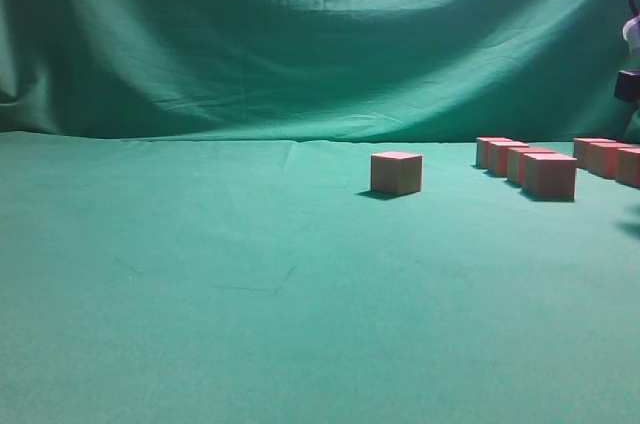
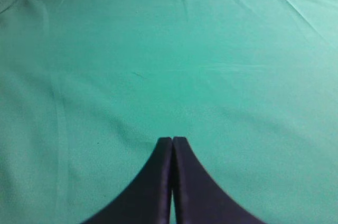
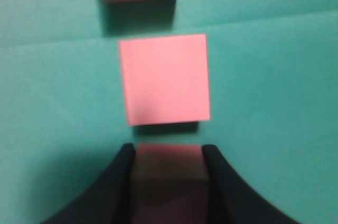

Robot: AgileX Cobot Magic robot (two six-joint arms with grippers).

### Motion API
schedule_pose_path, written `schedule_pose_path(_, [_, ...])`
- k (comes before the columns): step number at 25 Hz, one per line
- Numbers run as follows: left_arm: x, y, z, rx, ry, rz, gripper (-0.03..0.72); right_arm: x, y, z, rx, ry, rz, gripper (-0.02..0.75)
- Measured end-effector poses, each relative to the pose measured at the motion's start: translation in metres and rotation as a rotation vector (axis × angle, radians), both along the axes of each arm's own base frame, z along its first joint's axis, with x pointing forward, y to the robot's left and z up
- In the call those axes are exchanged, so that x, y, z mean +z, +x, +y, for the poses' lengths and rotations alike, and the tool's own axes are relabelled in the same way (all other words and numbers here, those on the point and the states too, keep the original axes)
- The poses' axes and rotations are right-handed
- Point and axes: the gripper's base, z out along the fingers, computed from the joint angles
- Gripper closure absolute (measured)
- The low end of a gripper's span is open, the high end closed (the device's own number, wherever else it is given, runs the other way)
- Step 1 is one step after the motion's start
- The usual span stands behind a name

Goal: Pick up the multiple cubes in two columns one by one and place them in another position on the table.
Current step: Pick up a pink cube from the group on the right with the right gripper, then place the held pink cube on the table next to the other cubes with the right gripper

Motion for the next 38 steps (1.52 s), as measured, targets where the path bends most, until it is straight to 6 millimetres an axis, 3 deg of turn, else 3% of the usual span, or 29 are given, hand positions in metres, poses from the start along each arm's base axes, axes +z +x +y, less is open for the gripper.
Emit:
schedule_pose_path(3, [0.000, 0.000, 0.000, 0.000, 0.000, 0.000, 0.688, 0.005, -0.004, 0.002, -0.011, 0.017, 0.068, 0.482])
schedule_pose_path(6, [0.000, 0.000, 0.000, 0.000, 0.000, 0.000, 0.688, 0.028, -0.010, 0.020, 0.045, 0.054, 0.091, 0.482])
schedule_pose_path(15, [0.000, 0.000, 0.000, 0.000, 0.000, 0.000, 0.688, 0.121, -0.014, 0.127, 0.438, 0.123, -0.142, 0.482])
schedule_pose_path(21, [0.000, 0.000, 0.000, 0.000, 0.000, 0.000, 0.688, 0.151, -0.005, 0.195, 0.722, 0.127, -0.247, 0.482])
schedule_pose_path(25, [0.000, 0.000, 0.000, 0.000, 0.000, 0.000, 0.688, 0.148, 0.009, 0.230, 0.922, 0.096, -0.233, 0.482])
schedule_pose_path(28, [0.000, 0.000, 0.000, 0.000, 0.000, 0.000, 0.688, 0.131, 0.021, 0.248, 1.071, 0.064, -0.218, 0.482])
schedule_pose_path(38, [0.000, 0.000, 0.000, 0.000, 0.000, 0.000, 0.688, 0.083, 0.045, 0.266, 1.472, -0.048, -0.249, 0.482])
